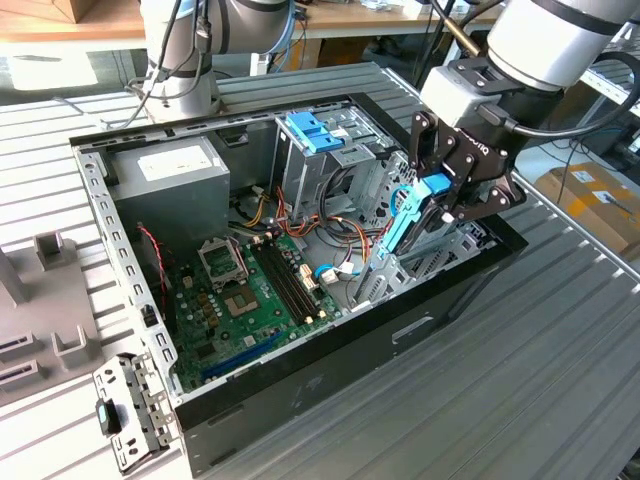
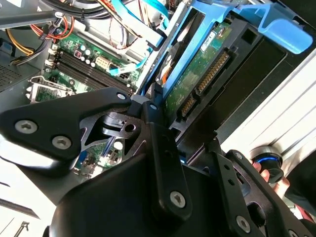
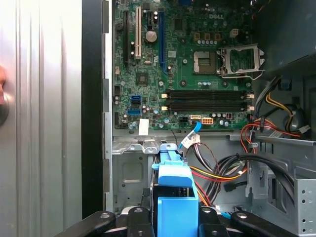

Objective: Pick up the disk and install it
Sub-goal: 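Insert the disk into the insertion slot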

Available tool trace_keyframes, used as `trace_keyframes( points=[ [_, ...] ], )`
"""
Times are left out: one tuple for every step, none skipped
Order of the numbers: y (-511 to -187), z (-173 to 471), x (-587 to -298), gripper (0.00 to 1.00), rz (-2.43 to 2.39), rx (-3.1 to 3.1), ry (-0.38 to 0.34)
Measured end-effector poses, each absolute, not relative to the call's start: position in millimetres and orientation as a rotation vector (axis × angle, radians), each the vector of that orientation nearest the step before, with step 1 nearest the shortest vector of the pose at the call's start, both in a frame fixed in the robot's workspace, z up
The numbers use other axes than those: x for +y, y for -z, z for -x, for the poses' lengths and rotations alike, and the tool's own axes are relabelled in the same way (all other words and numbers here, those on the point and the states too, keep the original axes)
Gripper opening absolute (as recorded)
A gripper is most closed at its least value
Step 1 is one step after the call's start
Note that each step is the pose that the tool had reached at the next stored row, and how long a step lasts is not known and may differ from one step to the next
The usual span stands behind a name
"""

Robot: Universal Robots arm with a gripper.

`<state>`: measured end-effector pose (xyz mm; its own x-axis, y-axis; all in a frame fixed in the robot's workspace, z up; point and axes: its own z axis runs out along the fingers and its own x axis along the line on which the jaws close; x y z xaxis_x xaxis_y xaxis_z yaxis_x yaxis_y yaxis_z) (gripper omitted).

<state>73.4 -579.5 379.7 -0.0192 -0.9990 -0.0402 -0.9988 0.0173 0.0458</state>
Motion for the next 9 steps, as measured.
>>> trace_keyframes(
  points=[
    [-379.7,-73.4,-579.6,0.36,-2.198,-2.238,0.095],
    [-379.6,-73.3,-579.6,0.36,-2.198,-2.238,0.095],
    [-379.6,-73.3,-579.5,0.36,-2.198,-2.238,0.096],
    [-379.6,-73.4,-579.5,0.36,-2.198,-2.238,0.095],
    [-379.6,-73.4,-579.5,0.36,-2.198,-2.238,0.095],
    [-379.5,-73.3,-579.5,0.36,-2.198,-2.238,0.096],
    [-379.6,-73.3,-579.6,0.37,-2.197,-2.238,0.095],
    [-379.5,-73.4,-579.5,0.44,-2.198,-2.238,0.095],
    [-379.5,-73.3,-579.6,0.44,-2.198,-2.238,0.095]
  ],
)
